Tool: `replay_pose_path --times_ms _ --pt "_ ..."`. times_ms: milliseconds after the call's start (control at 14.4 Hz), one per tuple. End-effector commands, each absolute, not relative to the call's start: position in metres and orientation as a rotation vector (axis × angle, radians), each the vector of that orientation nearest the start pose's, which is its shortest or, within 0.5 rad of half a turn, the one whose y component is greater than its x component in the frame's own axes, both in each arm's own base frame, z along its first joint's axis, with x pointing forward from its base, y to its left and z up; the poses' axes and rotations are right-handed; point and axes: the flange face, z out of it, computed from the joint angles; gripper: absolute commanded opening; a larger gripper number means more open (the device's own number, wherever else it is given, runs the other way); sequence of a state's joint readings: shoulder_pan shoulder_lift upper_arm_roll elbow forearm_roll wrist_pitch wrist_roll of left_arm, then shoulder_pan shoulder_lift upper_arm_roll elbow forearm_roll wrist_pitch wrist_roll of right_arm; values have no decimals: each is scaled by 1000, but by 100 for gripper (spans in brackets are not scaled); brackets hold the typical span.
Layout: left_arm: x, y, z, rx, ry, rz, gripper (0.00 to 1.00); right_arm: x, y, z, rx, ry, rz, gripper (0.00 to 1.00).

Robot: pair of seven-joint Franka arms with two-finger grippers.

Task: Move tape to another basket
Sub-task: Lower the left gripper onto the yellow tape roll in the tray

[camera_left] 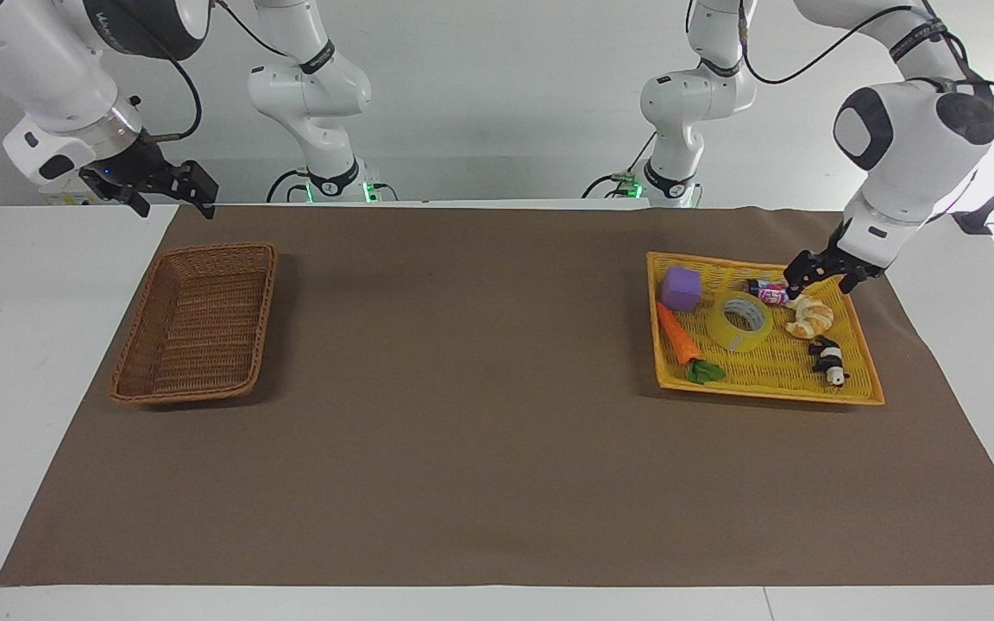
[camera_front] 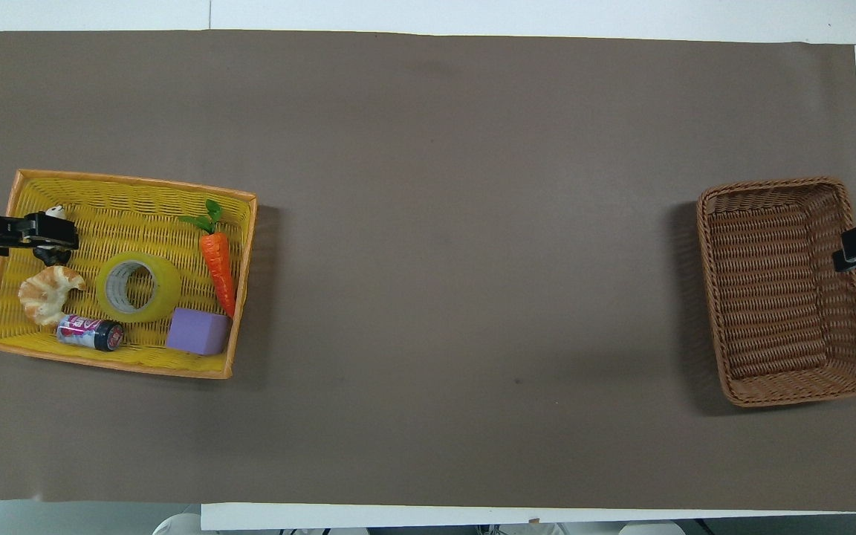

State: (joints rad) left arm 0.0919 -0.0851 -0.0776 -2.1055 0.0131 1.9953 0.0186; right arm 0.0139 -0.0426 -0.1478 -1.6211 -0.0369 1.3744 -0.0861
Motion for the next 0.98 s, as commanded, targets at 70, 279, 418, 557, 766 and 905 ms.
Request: replay_pose_path --times_ms 70,279,418,557,766,905 --pt "502 8 415 -3118 7 27 100 507 -75 610 -3134 68 311 99" --pt "497 4 384 -3119 8 -44 100 507 -76 610 -3134 71 311 99" --pt "492 -3 370 -3120 37 -21 100 507 -76 610 -3134 71 311 99" --pt "485 -3 354 -3121 42 34 100 507 -75 610 -3134 68 311 99" --pt "481 -3 350 -3120 47 53 100 507 -75 610 -3134 68 311 99" --pt "481 1 347 -3121 38 49 100 507 -75 610 -3134 68 311 99"
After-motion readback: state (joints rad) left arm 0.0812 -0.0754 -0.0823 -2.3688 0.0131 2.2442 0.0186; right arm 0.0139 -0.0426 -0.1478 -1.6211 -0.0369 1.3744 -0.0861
